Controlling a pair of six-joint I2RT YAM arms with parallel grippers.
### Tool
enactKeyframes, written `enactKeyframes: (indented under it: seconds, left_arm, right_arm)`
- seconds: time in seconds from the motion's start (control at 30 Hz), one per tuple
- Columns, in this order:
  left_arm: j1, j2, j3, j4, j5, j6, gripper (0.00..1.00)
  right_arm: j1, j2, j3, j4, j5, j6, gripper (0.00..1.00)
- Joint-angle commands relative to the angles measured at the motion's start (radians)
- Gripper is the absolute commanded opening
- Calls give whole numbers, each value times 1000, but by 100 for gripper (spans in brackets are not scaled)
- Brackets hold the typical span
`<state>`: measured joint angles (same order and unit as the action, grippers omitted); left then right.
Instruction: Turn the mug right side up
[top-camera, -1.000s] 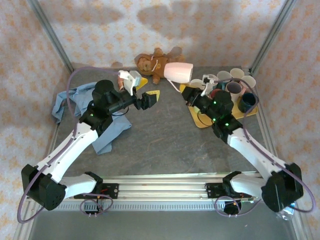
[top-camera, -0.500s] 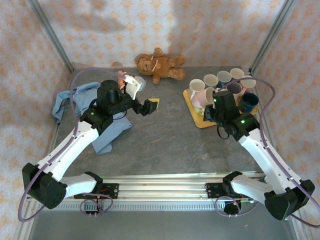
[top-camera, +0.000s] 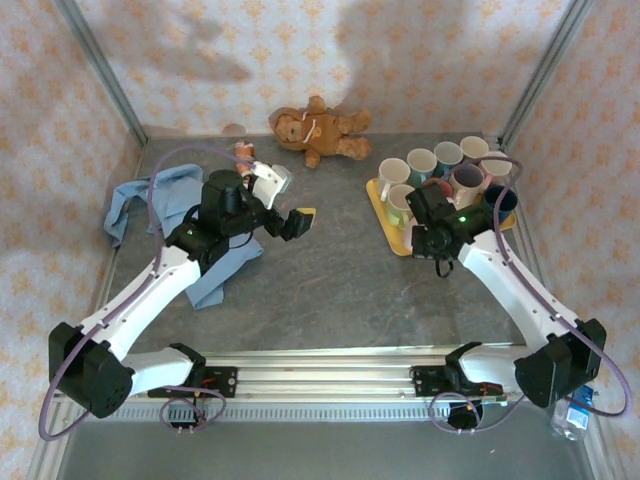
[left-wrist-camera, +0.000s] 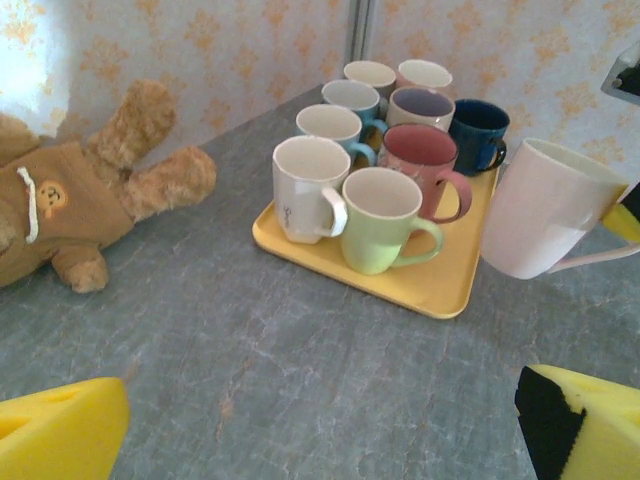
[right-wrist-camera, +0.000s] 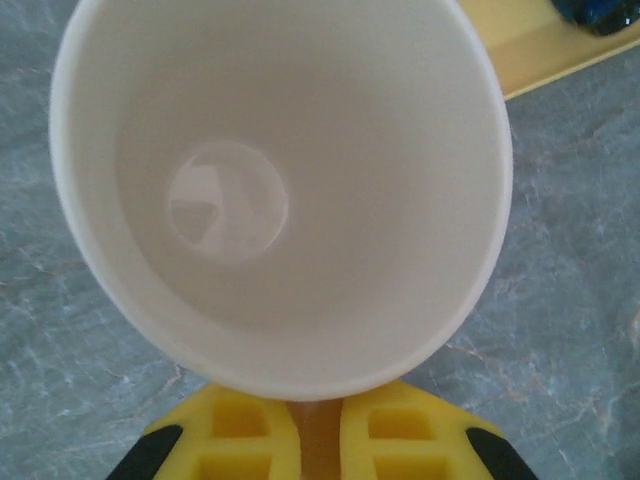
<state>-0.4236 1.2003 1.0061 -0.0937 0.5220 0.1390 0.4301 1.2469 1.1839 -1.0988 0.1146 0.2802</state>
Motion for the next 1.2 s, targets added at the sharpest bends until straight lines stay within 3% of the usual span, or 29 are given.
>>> enactKeyframes:
  seconds: [0.0,0.5,0.9,1.17]
  left_arm:
    - [4,-22,-36,42,-60,-21,100]
    - [4,-27,-115,123,-114,-70,100]
    - [4,-28,-150,152,-188,-93,100]
    - [4,-34,-163,145,-201,-99,100]
  right_arm:
    - [-22,13,20,-21,65,25,0]
    - [-67,167,-1,105,51,-65,0]
    - [-97,313,19,207,113,-29,0]
    - [-99,364,26,235,84,-23,0]
